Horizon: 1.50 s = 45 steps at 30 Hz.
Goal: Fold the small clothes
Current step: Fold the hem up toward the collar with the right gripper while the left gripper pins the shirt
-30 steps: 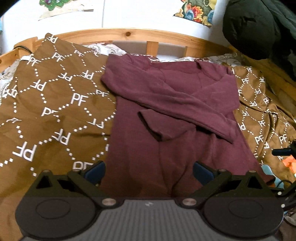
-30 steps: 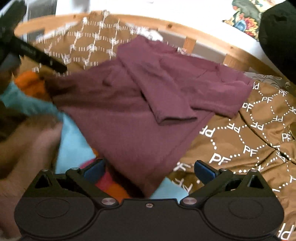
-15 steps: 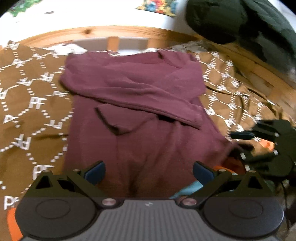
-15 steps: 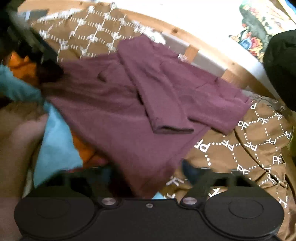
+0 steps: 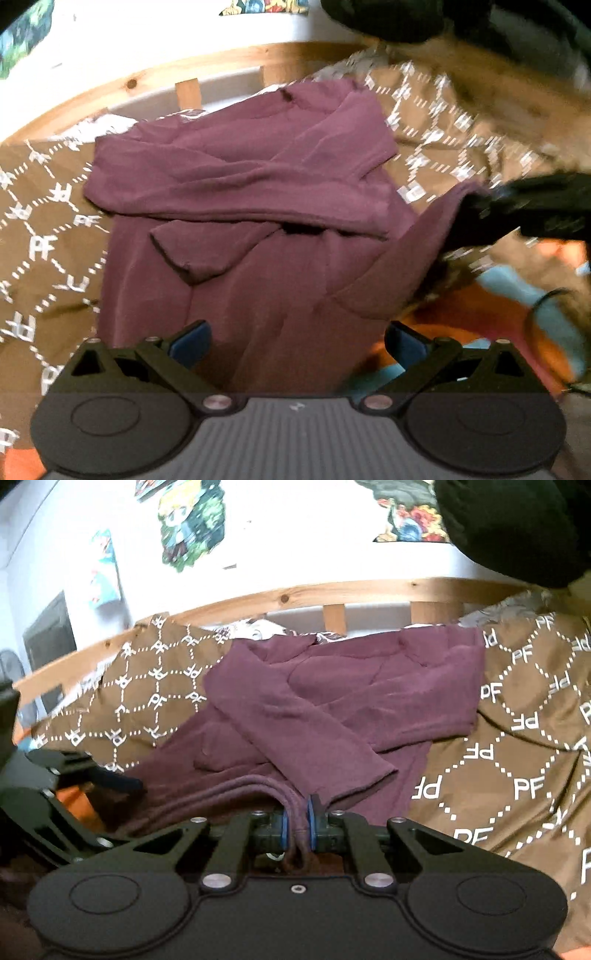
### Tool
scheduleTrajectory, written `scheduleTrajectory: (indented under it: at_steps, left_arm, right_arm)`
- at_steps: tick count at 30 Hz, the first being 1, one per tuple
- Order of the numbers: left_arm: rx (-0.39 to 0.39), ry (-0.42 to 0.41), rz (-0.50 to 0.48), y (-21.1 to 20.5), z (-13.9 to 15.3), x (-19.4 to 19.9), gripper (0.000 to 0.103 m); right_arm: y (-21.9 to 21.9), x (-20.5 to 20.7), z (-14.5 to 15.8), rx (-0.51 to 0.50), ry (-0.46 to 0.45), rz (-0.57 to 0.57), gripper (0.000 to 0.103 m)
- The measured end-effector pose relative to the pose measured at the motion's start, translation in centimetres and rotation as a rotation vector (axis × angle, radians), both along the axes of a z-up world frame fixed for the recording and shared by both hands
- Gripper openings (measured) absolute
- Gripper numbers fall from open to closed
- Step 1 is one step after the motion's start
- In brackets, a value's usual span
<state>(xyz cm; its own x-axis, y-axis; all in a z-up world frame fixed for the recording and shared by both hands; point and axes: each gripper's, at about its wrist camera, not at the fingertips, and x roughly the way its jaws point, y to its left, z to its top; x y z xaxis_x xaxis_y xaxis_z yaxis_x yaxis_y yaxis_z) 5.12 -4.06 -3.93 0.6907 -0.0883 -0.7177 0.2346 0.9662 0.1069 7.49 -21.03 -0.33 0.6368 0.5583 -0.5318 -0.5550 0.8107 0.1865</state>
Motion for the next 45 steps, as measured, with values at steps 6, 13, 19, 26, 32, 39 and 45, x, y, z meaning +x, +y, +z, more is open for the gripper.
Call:
scheduleTrajectory:
  at_steps: [6,13,19,26,32,39,45]
  left_arm:
    - [0.2,-0.053,0.042,-0.9,-0.6,-0.1,0.093]
    - [0.245,-0.065,0.214,2.9,0.1,-1.1,0.083]
    - [0.324,-0.108,0.29,4.6,0.6,-2.7,0.074]
    - [0.264,-0.074,0.335,6.2,0.8,-2.6,0.06]
    - [0.304,-0.111,0.296,5.7,0.9,-2.8,0.034]
    - [0.198,-0.147,0.282,6.9,4.3,1.0,0.011]
    - [0.082,-0.065,0.267,9.3,5.0,7.5,0.011]
  right_arm:
    - [-0.6,-0.8,0.2,0.024,-0.037,-0.02,0.01]
    - [-1.9,-0.7,0.9,0.071,-0.083,-0.07,0.01]
    - [-2.3,-0.8,1.1,0.082,-0.099,-0.093,0.01]
    - [-2.8,-0.8,1.0,0.095,-0.088,-0.127,0.01]
    - [-3.0,-1.2,1.2,0.085,-0.11,-0.149,0.01]
    - [-3.8,1.4,2.0,0.165,-0.055,-0.174,0.01]
    - [-3.4,6.1,1.9,0.187,-0.007,-0.21,0.01]
